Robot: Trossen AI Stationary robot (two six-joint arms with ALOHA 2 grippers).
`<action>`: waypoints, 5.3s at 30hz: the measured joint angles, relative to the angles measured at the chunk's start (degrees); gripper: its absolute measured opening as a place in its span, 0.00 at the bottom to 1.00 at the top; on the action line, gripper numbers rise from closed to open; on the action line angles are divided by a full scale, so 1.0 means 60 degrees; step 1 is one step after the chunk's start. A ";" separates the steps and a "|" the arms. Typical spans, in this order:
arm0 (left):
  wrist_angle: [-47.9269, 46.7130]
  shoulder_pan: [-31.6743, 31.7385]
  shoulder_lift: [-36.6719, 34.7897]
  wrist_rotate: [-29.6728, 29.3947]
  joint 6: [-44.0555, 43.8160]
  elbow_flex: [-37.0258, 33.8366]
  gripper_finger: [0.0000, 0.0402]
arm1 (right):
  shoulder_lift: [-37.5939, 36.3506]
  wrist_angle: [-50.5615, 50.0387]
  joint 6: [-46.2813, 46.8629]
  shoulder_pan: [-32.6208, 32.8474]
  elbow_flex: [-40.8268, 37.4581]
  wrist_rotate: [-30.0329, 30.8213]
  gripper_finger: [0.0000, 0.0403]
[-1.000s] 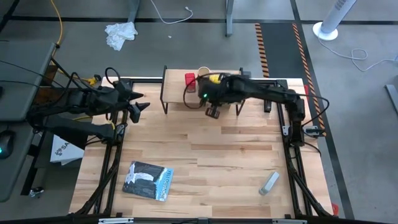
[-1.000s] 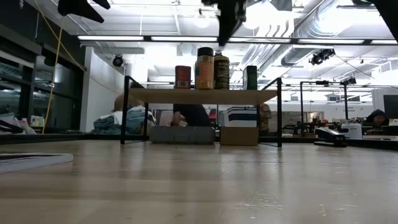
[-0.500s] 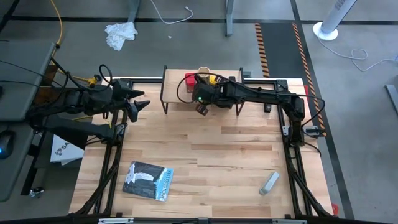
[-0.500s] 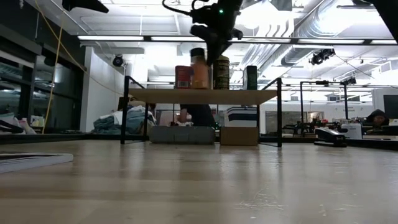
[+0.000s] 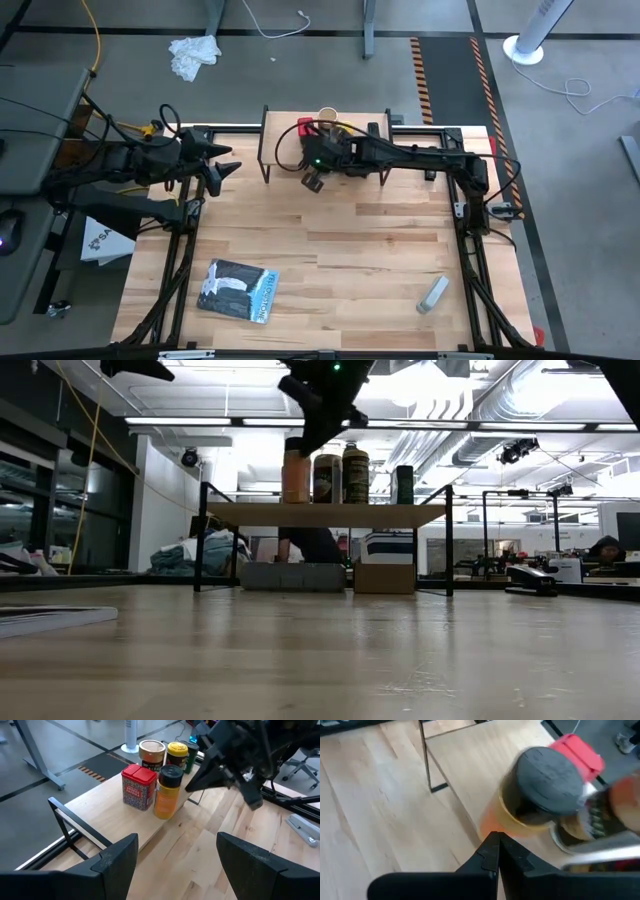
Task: Shelf spices
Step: Put the black seasoning bottle on the shelf, then return to Home Position
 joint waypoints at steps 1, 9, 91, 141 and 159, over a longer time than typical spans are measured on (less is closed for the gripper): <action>0.0000 0.0000 -0.0001 0.0000 -0.0003 0.0000 0.66 | -0.0055 -0.0147 -0.0040 0.0044 0.0000 0.0096 0.00; -0.0022 0.0000 0.0005 -0.0139 0.0031 0.0000 0.66 | 0.0187 -0.1063 0.0710 0.0123 -0.0004 0.1286 0.00; -0.0096 0.0000 0.0047 -0.1915 -0.0016 0.0000 0.66 | 0.1756 0.3263 0.0746 -0.0009 0.1056 0.0937 0.00; 0.9572 0.0072 -0.1561 0.2572 -0.0552 -0.4373 0.52 | -0.2504 -0.0984 0.0552 0.1278 0.1109 -0.2425 0.00; 1.2965 -0.0903 -0.2676 0.2041 -0.1006 -0.9175 0.00 | -0.6570 1.3296 0.4018 0.2463 -1.1559 -0.1051 0.00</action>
